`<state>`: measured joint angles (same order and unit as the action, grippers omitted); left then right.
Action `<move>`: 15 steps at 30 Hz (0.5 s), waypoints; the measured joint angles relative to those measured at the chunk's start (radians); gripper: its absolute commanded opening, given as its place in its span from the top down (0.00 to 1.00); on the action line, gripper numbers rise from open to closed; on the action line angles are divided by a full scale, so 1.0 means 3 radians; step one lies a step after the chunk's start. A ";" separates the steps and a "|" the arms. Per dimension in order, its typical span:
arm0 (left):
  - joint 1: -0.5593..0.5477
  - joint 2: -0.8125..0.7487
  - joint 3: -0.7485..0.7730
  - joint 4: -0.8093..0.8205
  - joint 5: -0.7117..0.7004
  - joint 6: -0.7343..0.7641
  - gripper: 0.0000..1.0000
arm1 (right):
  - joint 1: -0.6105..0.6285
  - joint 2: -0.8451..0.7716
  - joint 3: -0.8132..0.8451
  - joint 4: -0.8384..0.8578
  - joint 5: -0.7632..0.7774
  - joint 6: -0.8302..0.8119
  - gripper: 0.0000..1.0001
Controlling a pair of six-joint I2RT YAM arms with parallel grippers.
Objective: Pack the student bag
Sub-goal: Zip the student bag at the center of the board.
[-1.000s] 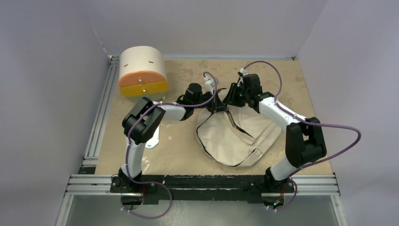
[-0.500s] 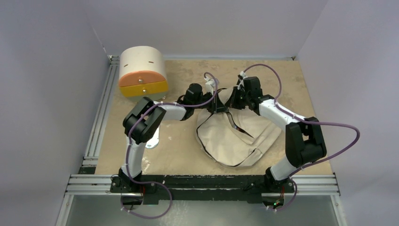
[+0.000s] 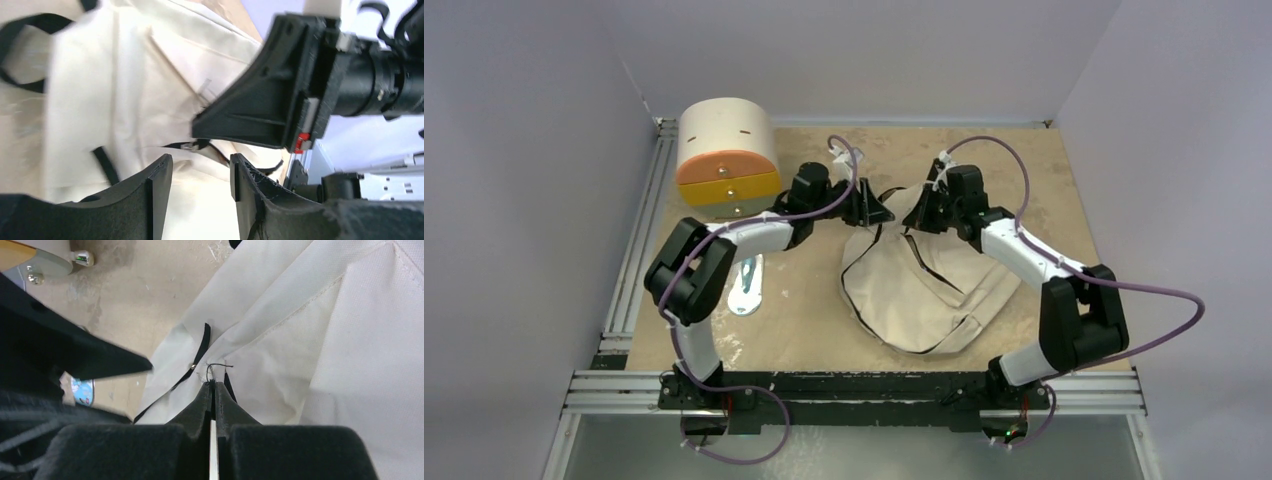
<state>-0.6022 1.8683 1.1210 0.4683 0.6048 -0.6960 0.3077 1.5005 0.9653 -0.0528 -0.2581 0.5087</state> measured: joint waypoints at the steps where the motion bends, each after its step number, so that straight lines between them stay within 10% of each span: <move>1: 0.0050 -0.0042 -0.0018 -0.0027 -0.0024 -0.0013 0.54 | 0.0000 -0.0029 -0.0020 0.0019 -0.0011 -0.0001 1.00; 15: 0.0167 0.0104 0.0113 -0.0690 -0.0263 0.0031 0.52 | 0.0000 -0.0490 -0.0401 0.0384 -0.0160 0.0123 1.00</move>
<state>-0.5522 1.8996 1.1549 0.2611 0.5259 -0.6868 0.3077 1.3537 0.8452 0.0624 -0.3061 0.5457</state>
